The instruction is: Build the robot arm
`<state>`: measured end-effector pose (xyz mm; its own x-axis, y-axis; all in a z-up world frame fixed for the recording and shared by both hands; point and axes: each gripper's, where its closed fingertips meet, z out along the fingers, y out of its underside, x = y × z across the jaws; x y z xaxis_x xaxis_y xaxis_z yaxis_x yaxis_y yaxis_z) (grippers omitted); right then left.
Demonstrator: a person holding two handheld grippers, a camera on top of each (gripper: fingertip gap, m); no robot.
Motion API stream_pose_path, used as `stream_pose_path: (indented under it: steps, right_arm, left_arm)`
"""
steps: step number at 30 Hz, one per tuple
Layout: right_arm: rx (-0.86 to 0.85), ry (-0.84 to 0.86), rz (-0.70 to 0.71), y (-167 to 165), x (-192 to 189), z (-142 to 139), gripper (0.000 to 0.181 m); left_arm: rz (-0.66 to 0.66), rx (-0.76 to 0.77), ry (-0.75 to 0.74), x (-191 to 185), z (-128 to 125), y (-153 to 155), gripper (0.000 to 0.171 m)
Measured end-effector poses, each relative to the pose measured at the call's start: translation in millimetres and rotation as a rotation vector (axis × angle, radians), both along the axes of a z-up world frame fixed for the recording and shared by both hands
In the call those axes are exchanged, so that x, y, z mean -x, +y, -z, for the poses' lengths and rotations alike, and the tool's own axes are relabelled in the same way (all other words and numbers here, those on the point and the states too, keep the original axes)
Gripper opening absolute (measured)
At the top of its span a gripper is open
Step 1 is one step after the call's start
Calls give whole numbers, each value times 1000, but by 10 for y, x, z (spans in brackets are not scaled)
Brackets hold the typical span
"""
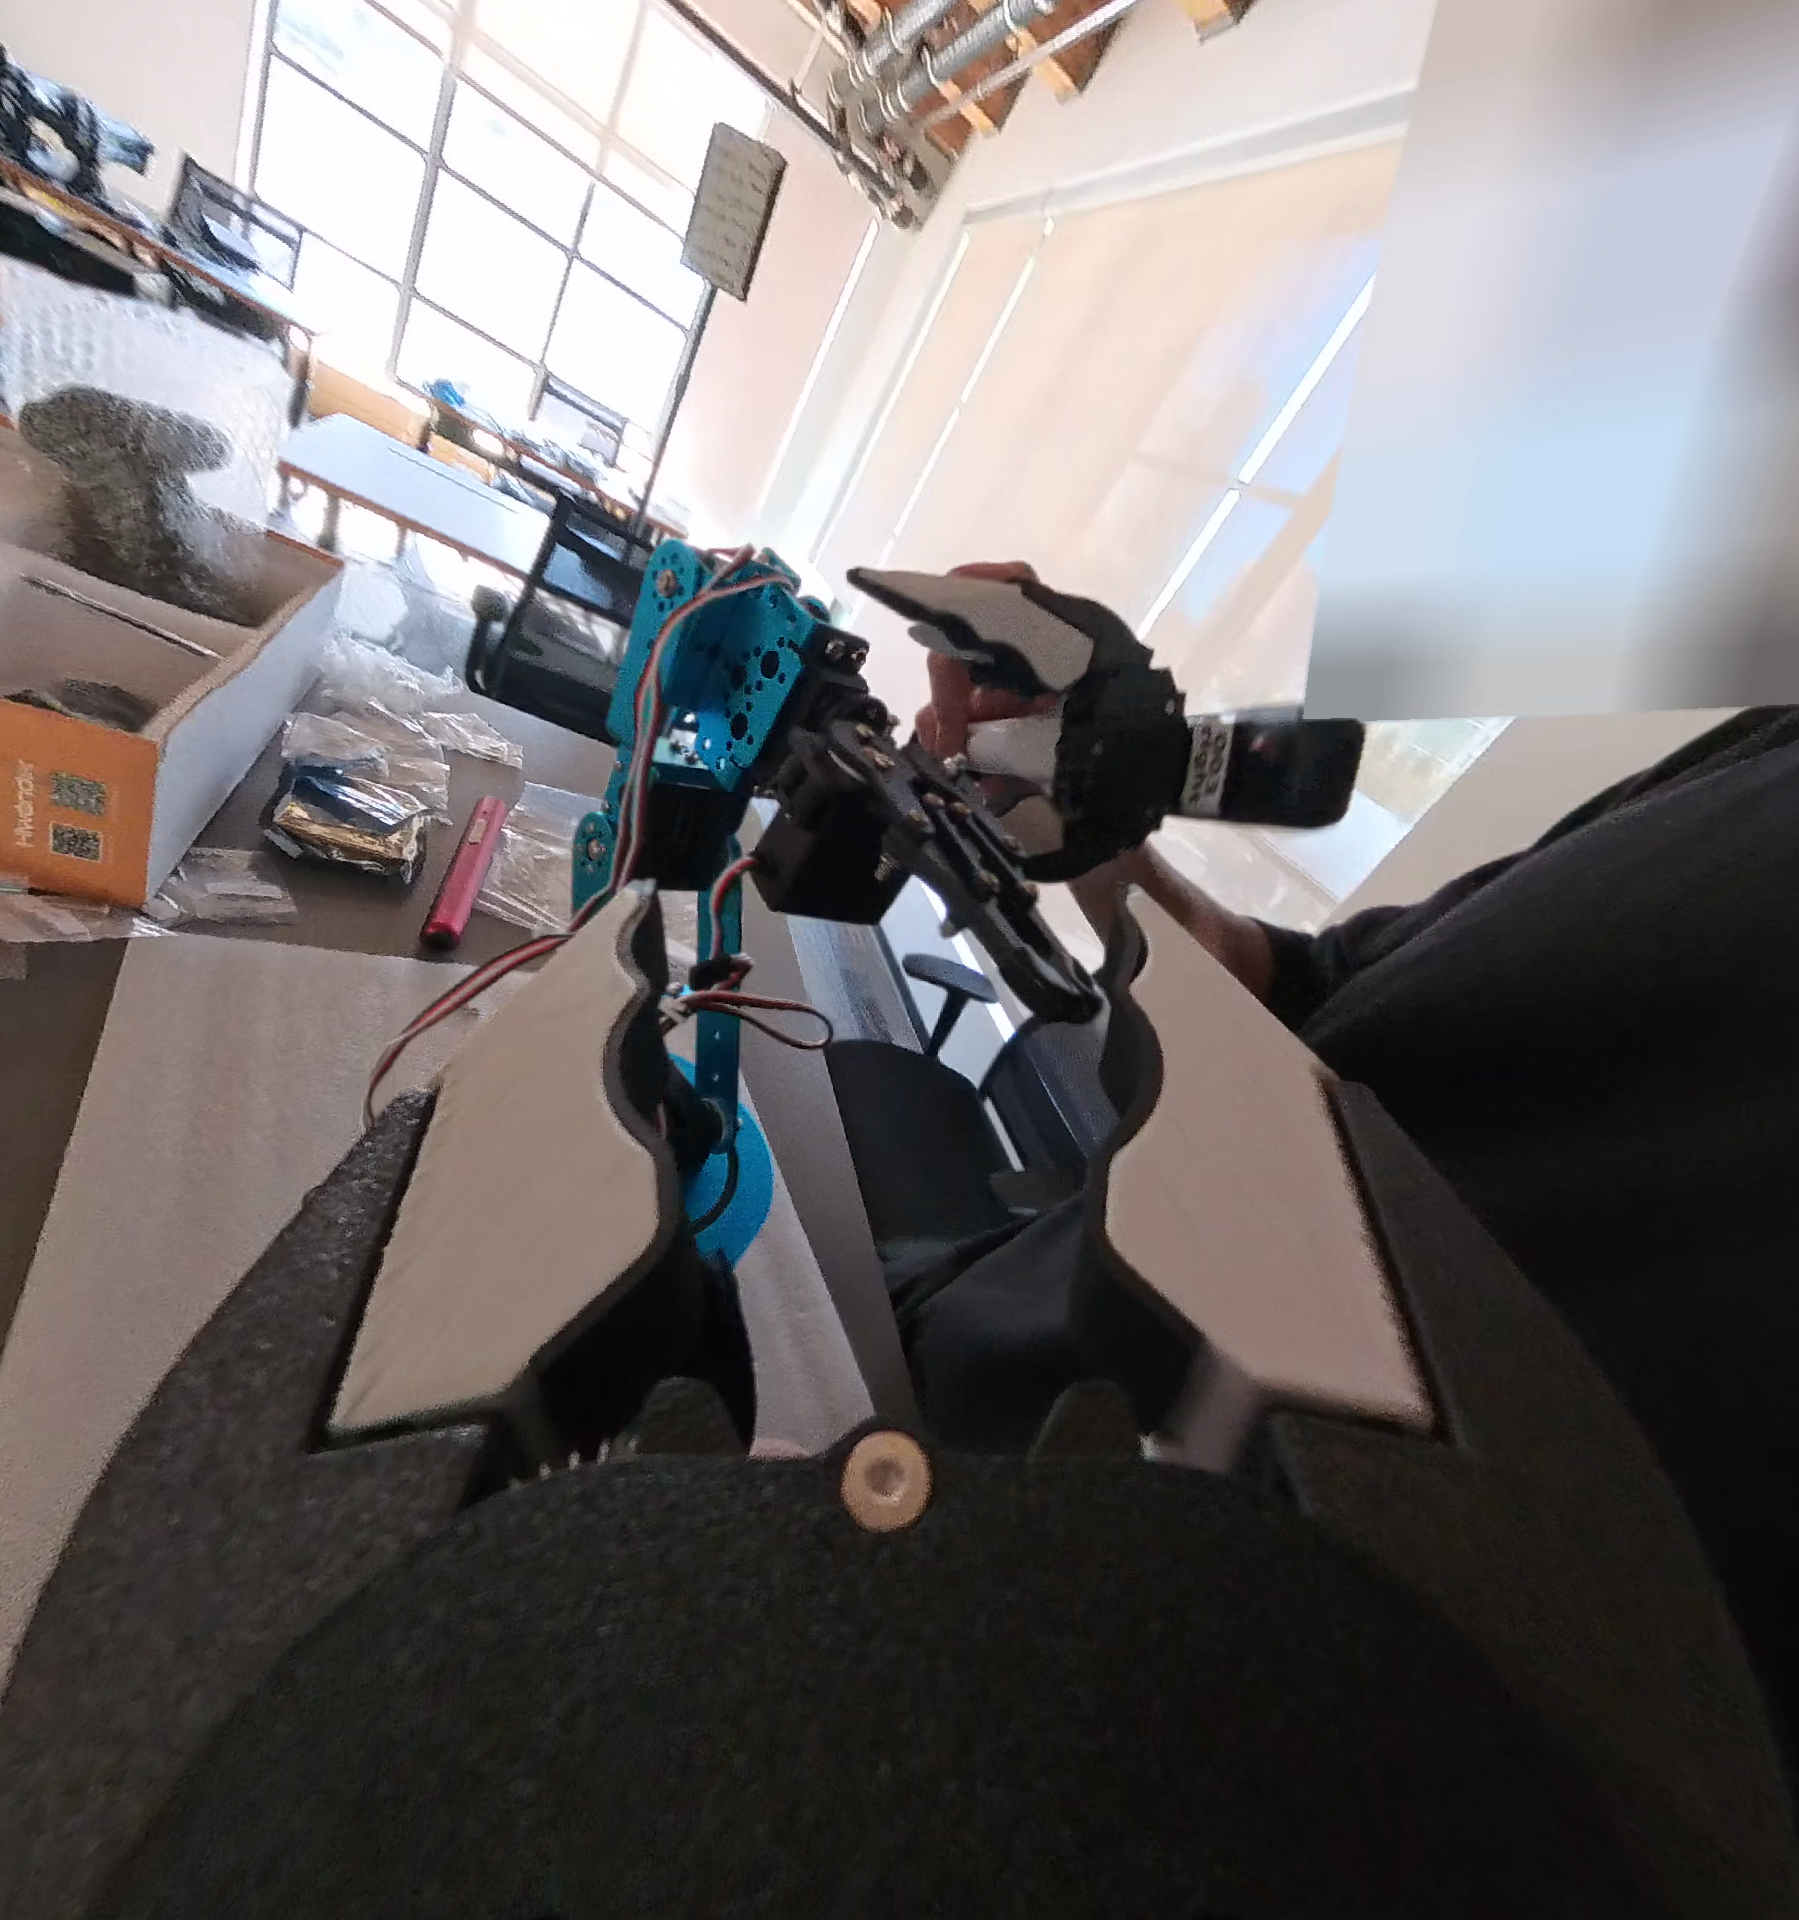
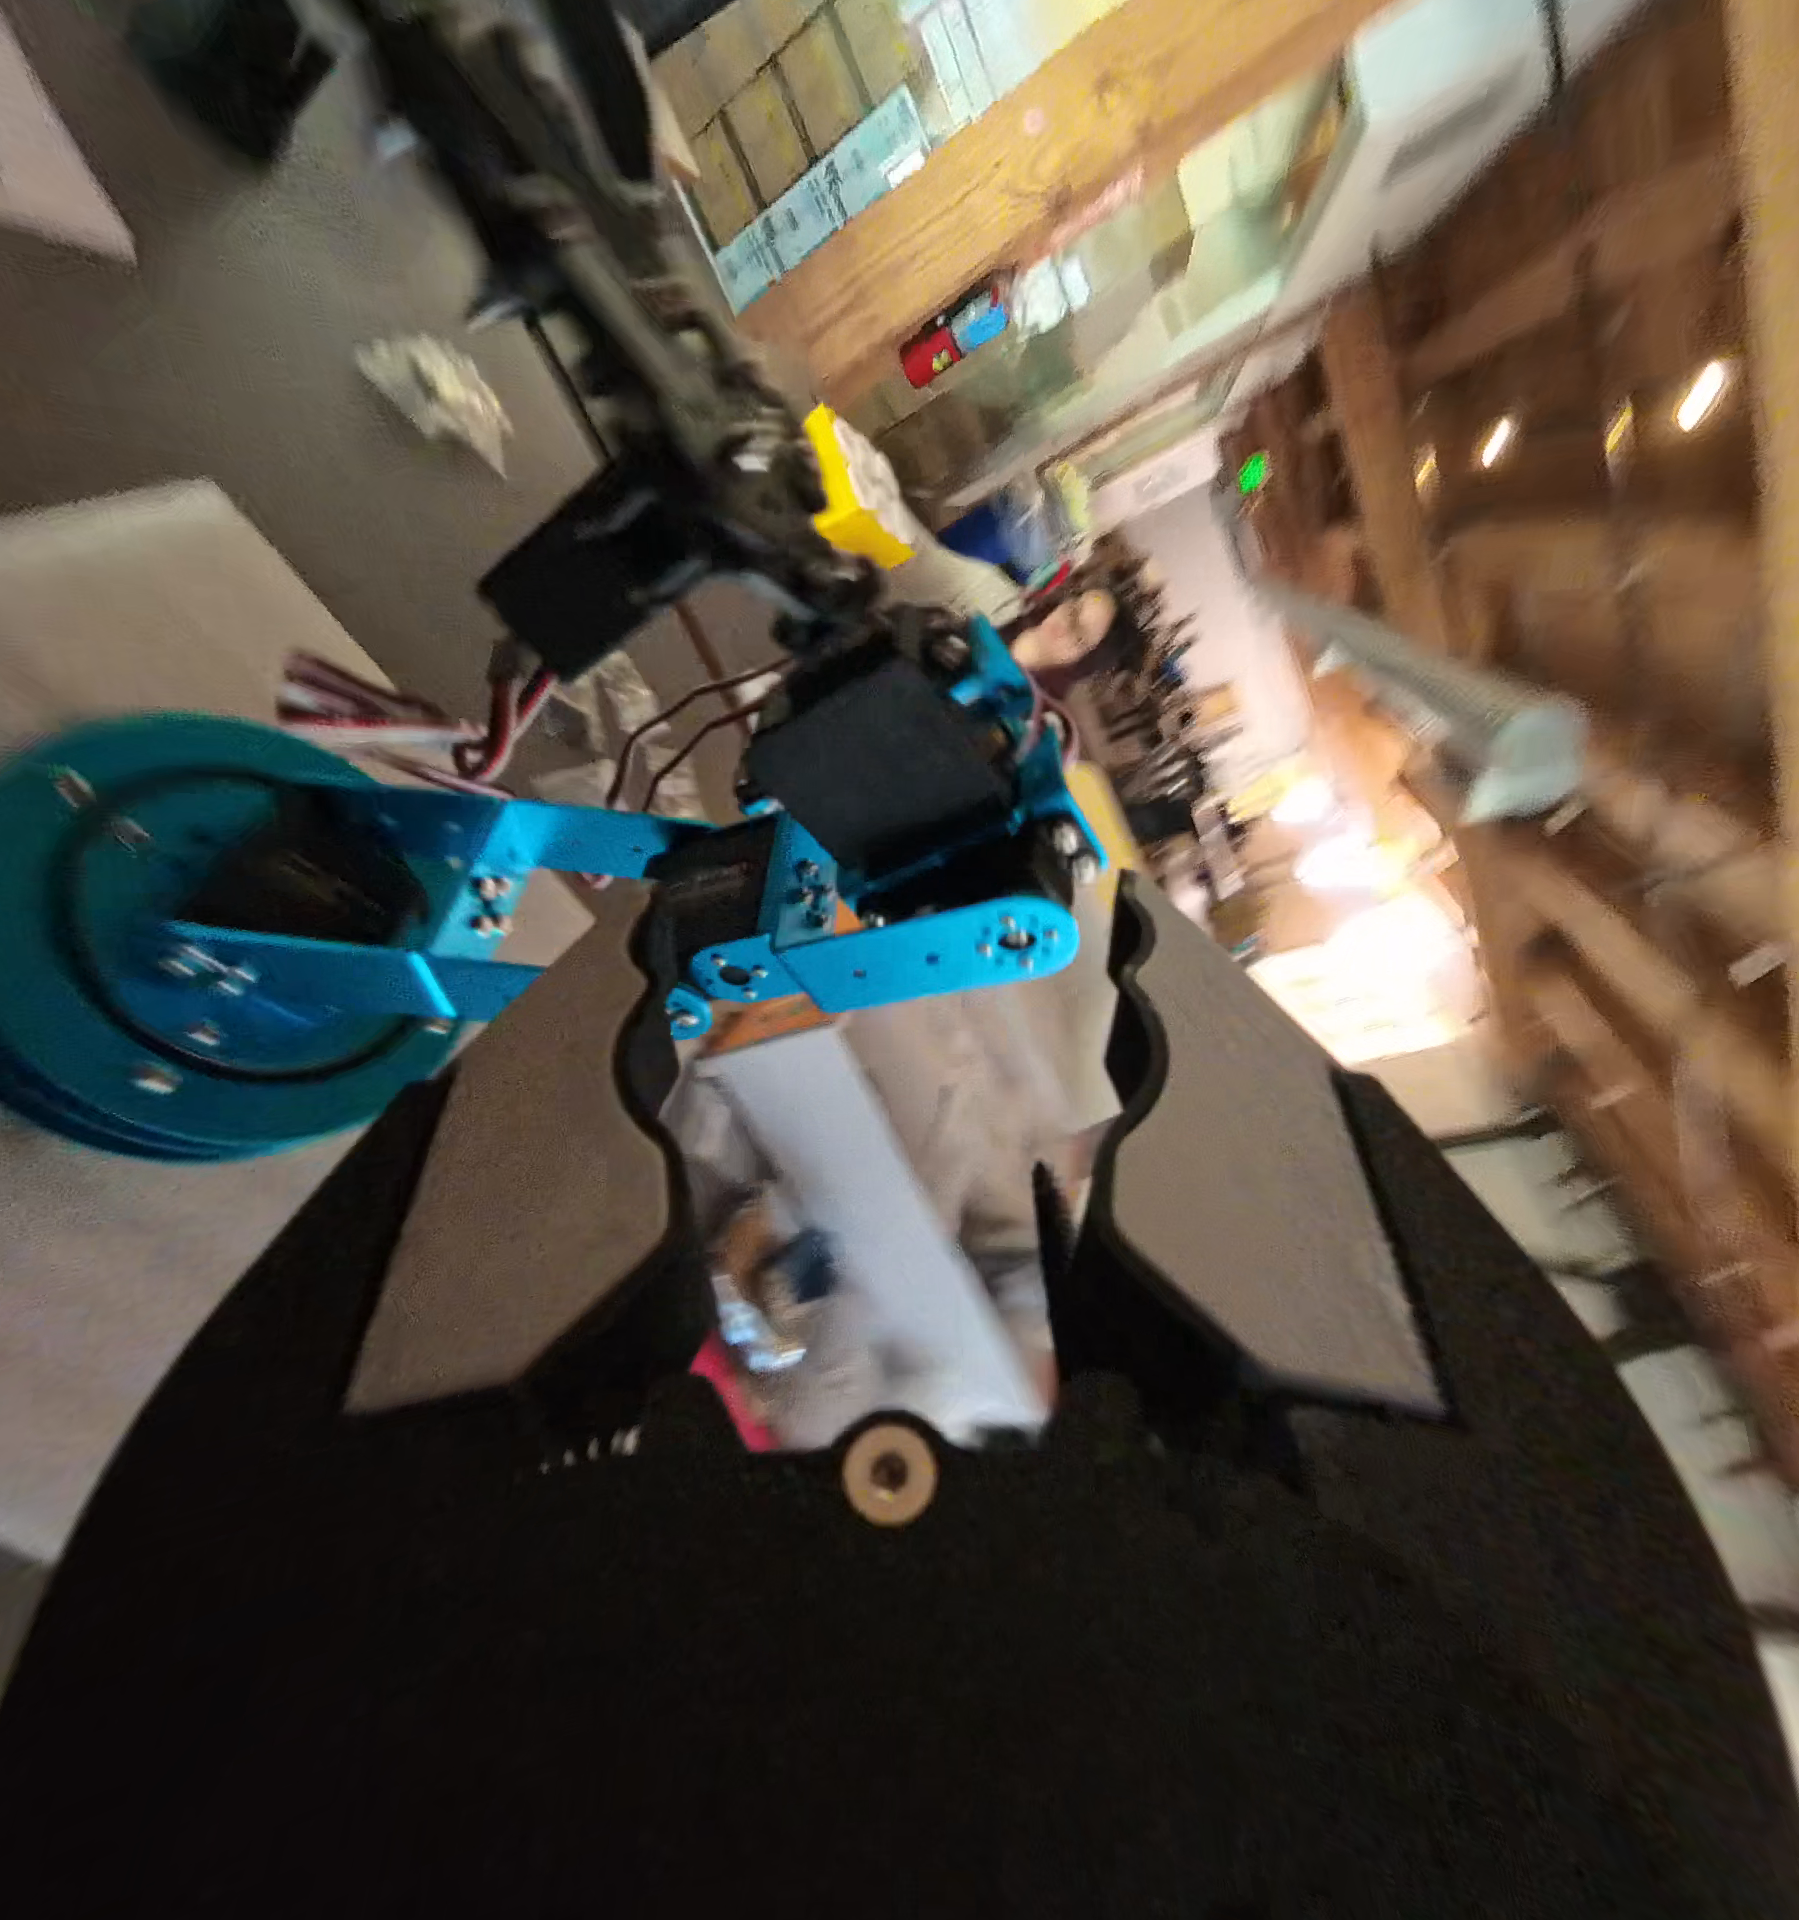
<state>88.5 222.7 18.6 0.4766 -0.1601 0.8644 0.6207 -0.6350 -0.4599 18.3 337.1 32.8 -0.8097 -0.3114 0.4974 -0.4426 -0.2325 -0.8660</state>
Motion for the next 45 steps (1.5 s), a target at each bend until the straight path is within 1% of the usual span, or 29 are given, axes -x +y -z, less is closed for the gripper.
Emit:
stream_pose_path:
  steps: [2,4,7,9,12,13,14,15,17,19,20,22,25,28,30,33,37,42,45]
  right_arm:
    - [121,-180,-61,116,34,70,78]
    - [220,-309,-87,191,11,101,80]
    - [267,-366,-135,298,10,78,85]
    - [283,-421,-137,342,-29,29,85]
    - [319,-403,-133,377,-110,70,78]
    - [315,-406,-129,394,-134,79,77]
    - [290,-431,-113,409,-159,37,68]
    - [300,-444,-103,418,-173,22,66]
    - [309,-417,-108,445,-156,13,66]
    - [313,-414,-111,468,-139,9,66]
    - [311,-414,-117,476,-128,4,66]
    - [301,-402,-131,486,-103,-8,65]
    - [292,-370,-127,486,-108,-15,65]
    - [259,-304,-133,509,-86,-39,65]
    - [223,-241,-146,533,-57,-77,64]
    - [151,-100,-150,548,-43,-139,63]
    - [23,121,-136,512,-84,-211,64]
    - [-162,457,-101,413,-198,-301,63]
    - [-266,649,-118,382,-219,-368,63]
  left_arm:
    - [-40,-9,-32,102,22,-9,83]
    - [-79,-62,-76,211,91,-40,83]
    - [-125,-127,-133,371,180,-105,83]
    - [-143,-145,-156,465,220,-154,83]
    - [-164,-192,-173,560,345,-240,82]
    - [-172,-222,-172,572,429,-268,82]
    - [-186,-260,-165,560,548,-290,81]
    - [-217,-307,-148,513,699,-293,82]
    - [-323,-452,-123,344,1050,-272,84]
    - [-418,-576,-142,181,1307,-308,85]
    - [-451,-608,-137,95,1413,-349,85]
    - [-473,-636,-99,-47,1603,-458,92]
    - [-484,-612,-33,-208,1720,-586,96]
    - [-473,-652,11,-312,1875,-651,98]
    - [-480,-636,26,-353,1902,-665,99]
    - [-470,-613,47,-358,1928,-670,100]
    - [-468,-604,54,-359,1946,-674,100]
    - [-466,-597,62,-372,1957,-691,100]
    - [-467,-593,65,-369,1964,-696,100]
